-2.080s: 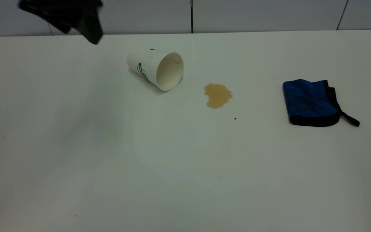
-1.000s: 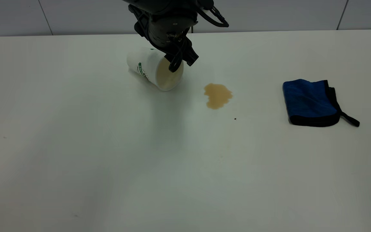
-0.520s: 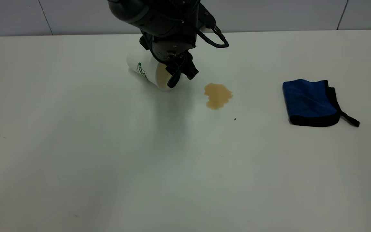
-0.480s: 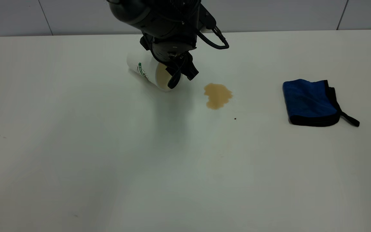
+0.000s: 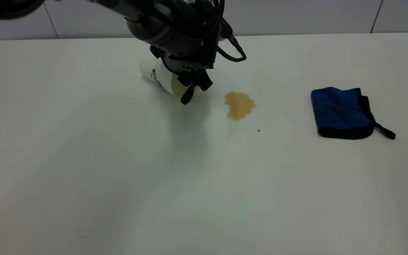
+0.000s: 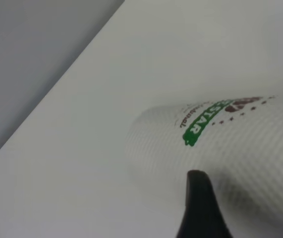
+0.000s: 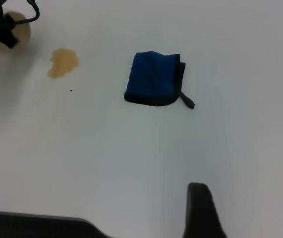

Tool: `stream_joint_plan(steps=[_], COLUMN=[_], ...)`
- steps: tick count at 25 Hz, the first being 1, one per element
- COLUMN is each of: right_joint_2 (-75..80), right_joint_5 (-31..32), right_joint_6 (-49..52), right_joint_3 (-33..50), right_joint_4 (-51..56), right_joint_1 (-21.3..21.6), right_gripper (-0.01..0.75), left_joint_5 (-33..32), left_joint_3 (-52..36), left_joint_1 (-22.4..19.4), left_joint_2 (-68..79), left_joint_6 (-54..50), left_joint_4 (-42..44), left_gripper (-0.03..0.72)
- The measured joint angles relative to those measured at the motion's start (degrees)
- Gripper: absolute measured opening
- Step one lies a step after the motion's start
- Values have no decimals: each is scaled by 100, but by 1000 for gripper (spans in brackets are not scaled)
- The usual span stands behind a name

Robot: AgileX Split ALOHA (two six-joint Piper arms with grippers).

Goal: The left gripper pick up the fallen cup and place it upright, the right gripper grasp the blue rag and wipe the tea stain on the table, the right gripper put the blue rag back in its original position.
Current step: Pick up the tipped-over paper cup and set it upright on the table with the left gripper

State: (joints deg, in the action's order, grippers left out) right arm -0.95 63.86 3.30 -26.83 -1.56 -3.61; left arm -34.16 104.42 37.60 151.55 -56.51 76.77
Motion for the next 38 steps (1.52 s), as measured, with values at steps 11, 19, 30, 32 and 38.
stream_joint_plan(steps=[11, 19, 30, 32, 38], right_joint_2=[0, 0, 0, 0, 0], right_joint_5=[0, 0, 0, 0, 0], right_joint_6=[0, 0, 0, 0, 0], right_joint_3=[0, 0, 0, 0, 0], right_joint_4=[0, 0, 0, 0, 0], right_joint_1=[0, 0, 0, 0, 0], right_gripper=[509, 509, 509, 509, 509], left_joint_5=[-519, -406, -1100, -1262, -1460], left_joint_3=[7, 237, 1560, 1590, 1595], left_joint_1=[-68, -299, -1997, -2217, -2467], left_joint_2=[163, -535, -835, -774, -516], left_joint_6=[-524, 1342, 6667, 6962, 7104], left_joint_4=[849, -1303, -8366, -8804, -8973], left_gripper=[70, 6, 4, 4, 4])
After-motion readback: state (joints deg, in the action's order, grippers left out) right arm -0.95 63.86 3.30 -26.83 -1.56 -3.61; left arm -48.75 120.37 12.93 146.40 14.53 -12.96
